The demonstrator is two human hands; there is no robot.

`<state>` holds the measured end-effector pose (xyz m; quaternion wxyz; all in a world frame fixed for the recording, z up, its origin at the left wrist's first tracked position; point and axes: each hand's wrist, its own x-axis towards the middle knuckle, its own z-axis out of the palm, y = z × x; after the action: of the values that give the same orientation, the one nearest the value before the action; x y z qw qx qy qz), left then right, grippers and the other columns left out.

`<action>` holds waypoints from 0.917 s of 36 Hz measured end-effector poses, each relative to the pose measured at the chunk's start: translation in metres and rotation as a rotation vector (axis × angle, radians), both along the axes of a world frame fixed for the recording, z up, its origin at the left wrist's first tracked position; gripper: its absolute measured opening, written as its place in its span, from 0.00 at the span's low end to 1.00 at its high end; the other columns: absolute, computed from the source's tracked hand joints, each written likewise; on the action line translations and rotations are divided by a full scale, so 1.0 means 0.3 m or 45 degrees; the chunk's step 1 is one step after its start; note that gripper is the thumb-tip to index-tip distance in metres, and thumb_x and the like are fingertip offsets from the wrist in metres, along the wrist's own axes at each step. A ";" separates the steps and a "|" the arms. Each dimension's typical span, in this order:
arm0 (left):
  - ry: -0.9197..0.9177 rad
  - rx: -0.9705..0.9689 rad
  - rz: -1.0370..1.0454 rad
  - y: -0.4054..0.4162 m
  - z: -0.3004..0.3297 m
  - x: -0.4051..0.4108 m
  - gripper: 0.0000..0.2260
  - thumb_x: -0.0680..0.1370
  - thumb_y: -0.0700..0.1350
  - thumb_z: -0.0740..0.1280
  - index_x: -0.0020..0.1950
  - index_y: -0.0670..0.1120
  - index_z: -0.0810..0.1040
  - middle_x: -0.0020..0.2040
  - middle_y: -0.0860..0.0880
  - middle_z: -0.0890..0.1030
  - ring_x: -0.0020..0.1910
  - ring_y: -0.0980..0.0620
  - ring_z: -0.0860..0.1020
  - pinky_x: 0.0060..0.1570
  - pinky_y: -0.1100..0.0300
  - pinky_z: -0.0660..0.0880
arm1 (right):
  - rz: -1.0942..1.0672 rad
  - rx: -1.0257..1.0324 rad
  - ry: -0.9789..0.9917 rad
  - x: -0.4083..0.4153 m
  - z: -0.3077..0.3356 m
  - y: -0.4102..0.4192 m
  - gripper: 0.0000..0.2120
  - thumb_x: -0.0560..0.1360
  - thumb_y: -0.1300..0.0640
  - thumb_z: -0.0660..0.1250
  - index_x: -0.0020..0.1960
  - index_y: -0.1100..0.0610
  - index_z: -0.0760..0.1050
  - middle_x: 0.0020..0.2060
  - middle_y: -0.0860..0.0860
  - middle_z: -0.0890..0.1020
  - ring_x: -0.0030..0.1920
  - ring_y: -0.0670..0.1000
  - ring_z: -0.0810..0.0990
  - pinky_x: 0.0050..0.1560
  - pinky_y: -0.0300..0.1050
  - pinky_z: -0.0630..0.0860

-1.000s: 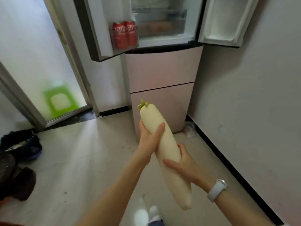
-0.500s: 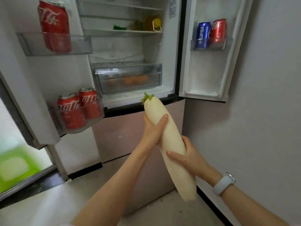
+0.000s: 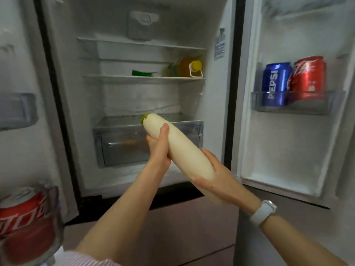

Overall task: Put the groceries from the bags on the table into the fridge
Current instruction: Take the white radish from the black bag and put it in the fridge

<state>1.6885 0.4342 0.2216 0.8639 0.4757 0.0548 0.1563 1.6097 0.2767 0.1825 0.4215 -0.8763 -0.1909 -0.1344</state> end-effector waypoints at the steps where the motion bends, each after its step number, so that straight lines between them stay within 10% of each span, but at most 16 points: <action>1: 0.003 -0.016 0.021 0.008 0.018 0.054 0.29 0.73 0.53 0.69 0.69 0.49 0.60 0.59 0.45 0.76 0.52 0.45 0.78 0.52 0.41 0.77 | -0.012 0.003 -0.044 0.053 0.009 -0.001 0.40 0.70 0.44 0.70 0.73 0.45 0.51 0.60 0.40 0.63 0.57 0.42 0.67 0.52 0.34 0.66; 9: -0.046 0.509 0.024 0.058 0.136 0.391 0.37 0.76 0.56 0.63 0.76 0.52 0.42 0.69 0.46 0.66 0.61 0.41 0.72 0.57 0.40 0.74 | -0.083 0.124 -0.206 0.419 0.117 0.062 0.33 0.69 0.49 0.71 0.70 0.47 0.62 0.56 0.44 0.72 0.54 0.47 0.73 0.51 0.40 0.69; 17: -0.097 1.581 0.220 0.075 0.175 0.659 0.31 0.76 0.60 0.56 0.75 0.46 0.56 0.70 0.41 0.69 0.68 0.40 0.67 0.66 0.43 0.64 | -0.290 0.025 -0.333 0.722 0.267 0.107 0.32 0.69 0.48 0.69 0.70 0.52 0.63 0.61 0.54 0.77 0.58 0.58 0.76 0.54 0.52 0.75; 33: -0.092 2.102 -0.331 0.150 0.183 1.100 0.28 0.81 0.47 0.56 0.77 0.49 0.47 0.75 0.43 0.59 0.73 0.46 0.61 0.67 0.60 0.60 | -0.466 -0.326 -0.252 1.218 0.330 0.132 0.24 0.68 0.43 0.68 0.59 0.52 0.73 0.54 0.55 0.81 0.54 0.59 0.78 0.48 0.47 0.75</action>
<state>2.0185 0.4793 0.2765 0.2500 0.9530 -0.1602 0.0605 1.9751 0.3164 0.2814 0.2547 -0.9252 -0.0849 -0.2683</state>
